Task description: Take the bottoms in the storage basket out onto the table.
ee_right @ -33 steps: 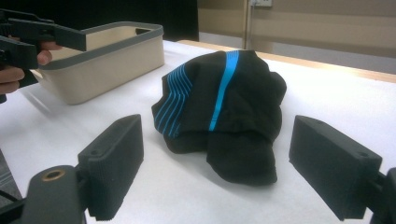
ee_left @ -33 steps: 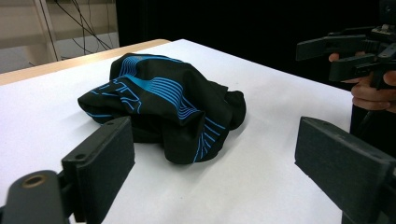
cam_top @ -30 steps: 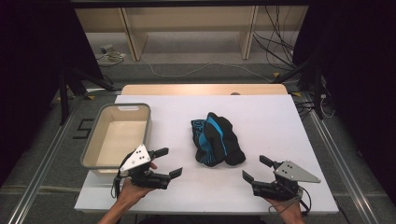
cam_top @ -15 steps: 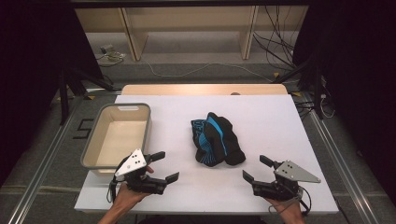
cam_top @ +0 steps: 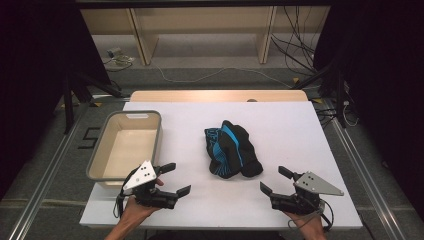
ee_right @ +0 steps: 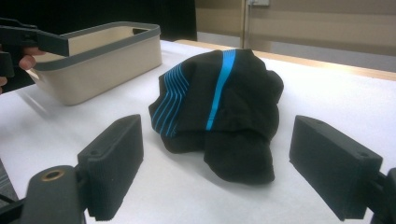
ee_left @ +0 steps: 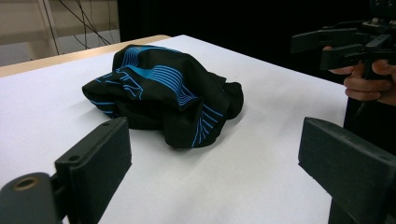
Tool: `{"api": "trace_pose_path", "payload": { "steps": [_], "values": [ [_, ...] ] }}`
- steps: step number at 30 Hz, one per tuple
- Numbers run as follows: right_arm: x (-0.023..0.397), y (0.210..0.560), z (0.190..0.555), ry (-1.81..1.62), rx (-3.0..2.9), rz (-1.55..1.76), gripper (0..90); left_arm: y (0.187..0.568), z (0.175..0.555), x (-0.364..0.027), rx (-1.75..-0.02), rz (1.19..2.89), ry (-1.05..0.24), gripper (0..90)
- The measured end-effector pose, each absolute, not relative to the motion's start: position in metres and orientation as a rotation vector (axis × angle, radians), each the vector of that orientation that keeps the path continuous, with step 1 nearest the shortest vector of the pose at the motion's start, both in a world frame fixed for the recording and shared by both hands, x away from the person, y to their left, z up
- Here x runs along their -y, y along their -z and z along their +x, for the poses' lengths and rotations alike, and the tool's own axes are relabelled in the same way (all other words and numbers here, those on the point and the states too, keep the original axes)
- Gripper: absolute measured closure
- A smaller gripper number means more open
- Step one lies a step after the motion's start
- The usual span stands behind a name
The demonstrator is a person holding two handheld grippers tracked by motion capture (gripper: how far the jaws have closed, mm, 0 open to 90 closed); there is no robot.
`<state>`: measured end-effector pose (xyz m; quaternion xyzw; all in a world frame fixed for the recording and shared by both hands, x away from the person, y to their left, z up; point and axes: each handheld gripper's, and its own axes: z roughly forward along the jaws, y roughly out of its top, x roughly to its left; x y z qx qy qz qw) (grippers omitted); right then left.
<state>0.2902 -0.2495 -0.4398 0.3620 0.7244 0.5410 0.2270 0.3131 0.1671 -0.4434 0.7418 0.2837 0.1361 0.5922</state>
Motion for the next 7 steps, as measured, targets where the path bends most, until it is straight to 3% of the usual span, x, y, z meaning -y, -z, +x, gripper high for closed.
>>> {"api": "trace_pose_path", "payload": {
  "steps": [7],
  "values": [
    [0.2496, 0.4397, 0.2905, -1.493, -1.996, 0.997, 18.4, 0.4432, 0.3134, -0.1676, -0.659, 1.720, -0.316, 8.9]
  ]
}}
